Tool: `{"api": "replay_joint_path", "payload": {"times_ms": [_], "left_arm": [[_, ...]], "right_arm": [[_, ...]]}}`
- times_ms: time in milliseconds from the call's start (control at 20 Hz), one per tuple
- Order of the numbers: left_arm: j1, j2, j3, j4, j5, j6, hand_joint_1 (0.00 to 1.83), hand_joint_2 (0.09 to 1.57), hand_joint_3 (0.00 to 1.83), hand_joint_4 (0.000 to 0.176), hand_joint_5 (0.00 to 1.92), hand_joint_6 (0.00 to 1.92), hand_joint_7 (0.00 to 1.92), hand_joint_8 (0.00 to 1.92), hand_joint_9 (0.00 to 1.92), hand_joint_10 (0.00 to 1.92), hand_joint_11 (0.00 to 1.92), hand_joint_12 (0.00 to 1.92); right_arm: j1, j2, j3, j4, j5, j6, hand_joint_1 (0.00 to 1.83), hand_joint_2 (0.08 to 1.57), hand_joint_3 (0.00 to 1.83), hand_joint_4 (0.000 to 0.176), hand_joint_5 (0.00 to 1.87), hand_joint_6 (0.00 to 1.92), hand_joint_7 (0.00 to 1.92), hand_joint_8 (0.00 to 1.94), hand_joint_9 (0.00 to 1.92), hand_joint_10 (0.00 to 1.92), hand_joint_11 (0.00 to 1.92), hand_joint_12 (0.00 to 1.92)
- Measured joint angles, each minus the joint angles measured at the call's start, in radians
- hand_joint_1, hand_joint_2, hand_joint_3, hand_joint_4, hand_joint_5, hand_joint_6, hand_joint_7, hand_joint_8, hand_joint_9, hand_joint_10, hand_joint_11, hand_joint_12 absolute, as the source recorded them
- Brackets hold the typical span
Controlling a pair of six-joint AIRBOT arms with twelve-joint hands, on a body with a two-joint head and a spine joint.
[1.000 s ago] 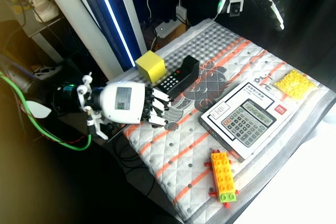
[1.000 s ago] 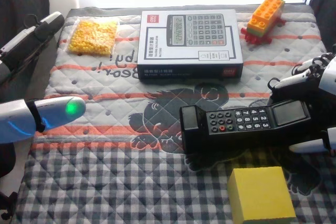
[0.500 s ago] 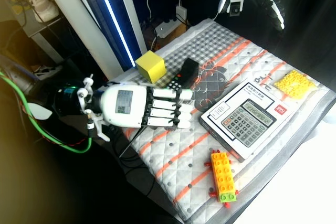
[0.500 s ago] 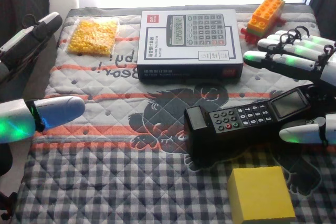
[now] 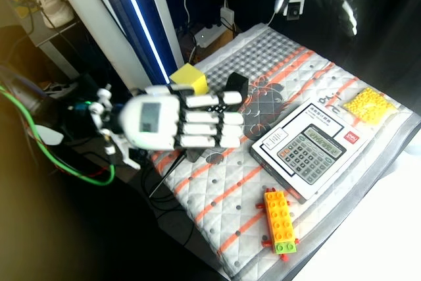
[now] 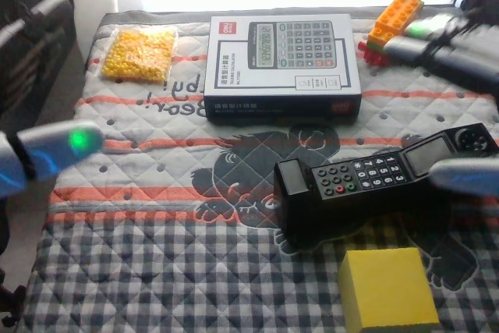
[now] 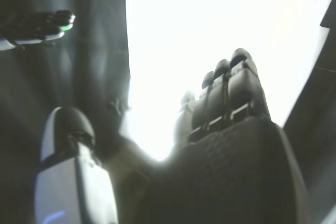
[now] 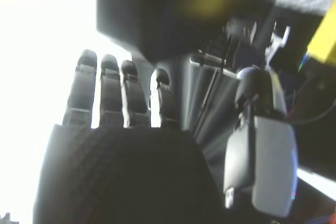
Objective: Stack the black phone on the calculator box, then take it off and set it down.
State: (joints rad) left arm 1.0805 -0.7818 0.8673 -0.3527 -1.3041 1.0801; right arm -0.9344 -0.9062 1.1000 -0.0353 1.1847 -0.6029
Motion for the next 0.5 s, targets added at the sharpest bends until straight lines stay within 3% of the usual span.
{"api": "replay_joint_path", "payload": {"times_ms": [50,150,200,250,300,350,400,450,500], "left_arm": [[0.007,0.001,0.012,0.017,-0.049,-0.072,0.57,0.96,0.03,0.176,0.00,0.00,0.00,0.00,0.00,0.00,0.00,0.00],[0.009,0.001,0.021,0.032,-0.121,-0.137,0.52,1.05,0.02,0.176,0.00,0.00,0.00,0.00,0.00,0.00,0.00,0.00],[0.009,0.001,0.021,0.048,-0.162,-0.152,0.48,1.16,0.02,0.176,0.00,0.00,0.00,0.00,0.00,0.00,0.00,0.00],[0.009,0.001,0.021,0.073,-0.197,-0.173,0.46,1.17,0.01,0.160,0.00,0.00,0.00,0.00,0.00,0.00,0.00,0.00],[0.009,0.001,0.021,0.090,-0.219,-0.190,0.44,1.16,0.00,0.145,0.00,0.00,0.00,0.00,0.00,0.00,0.00,0.00],[0.009,0.001,0.021,0.101,-0.237,-0.201,0.37,1.17,0.01,0.100,0.02,0.01,0.00,0.00,0.00,0.00,0.00,0.00],[0.009,0.001,0.024,0.103,-0.259,-0.211,0.24,1.15,0.00,0.056,0.08,0.02,0.03,0.01,0.00,0.00,0.00,0.00],[0.009,0.001,0.024,0.100,-0.274,-0.214,0.05,1.20,0.02,0.046,0.10,0.02,0.01,0.00,0.00,0.00,0.00,0.00],[-0.003,0.001,0.027,0.101,-0.285,-0.233,0.01,1.21,0.01,0.038,0.26,0.03,0.02,0.00,0.00,0.00,0.00,0.00]], "right_arm": [[-0.028,0.018,-0.016,0.049,0.060,-0.016,0.33,1.08,0.00,0.156,0.00,0.00,0.01,0.00,0.03,0.01,0.03,0.01],[-0.055,0.036,-0.039,0.093,0.138,-0.051,0.50,1.09,0.00,0.174,0.00,0.00,0.00,0.00,0.00,0.00,0.00,0.00],[-0.059,0.044,-0.053,0.100,0.177,-0.064,0.57,1.10,0.00,0.176,0.00,0.00,0.00,0.00,0.00,0.00,0.00,0.00],[-0.062,0.051,-0.061,0.093,0.215,-0.071,0.68,1.09,0.00,0.176,0.00,0.00,0.00,0.00,0.00,0.00,0.00,0.00],[-0.070,0.055,-0.068,0.091,0.237,-0.072,0.63,1.11,0.01,0.176,0.00,0.00,0.00,0.00,0.00,0.00,0.00,0.00],[-0.071,0.055,-0.071,0.087,0.253,-0.076,0.52,1.13,0.01,0.176,0.04,0.01,0.00,0.00,0.00,0.00,0.00,0.00],[-0.077,0.056,-0.078,0.092,0.271,-0.081,0.28,1.10,0.00,0.176,0.01,0.00,0.00,0.00,0.00,0.00,0.00,0.00],[-0.078,0.056,-0.079,0.090,0.282,-0.085,0.47,1.17,0.02,0.171,0.05,0.02,0.00,0.00,0.00,0.00,0.00,0.00],[-0.079,0.056,-0.079,0.092,0.317,-0.089,0.68,1.18,0.01,0.088,0.28,0.03,0.08,0.01,0.04,0.00,0.01,0.00]]}}
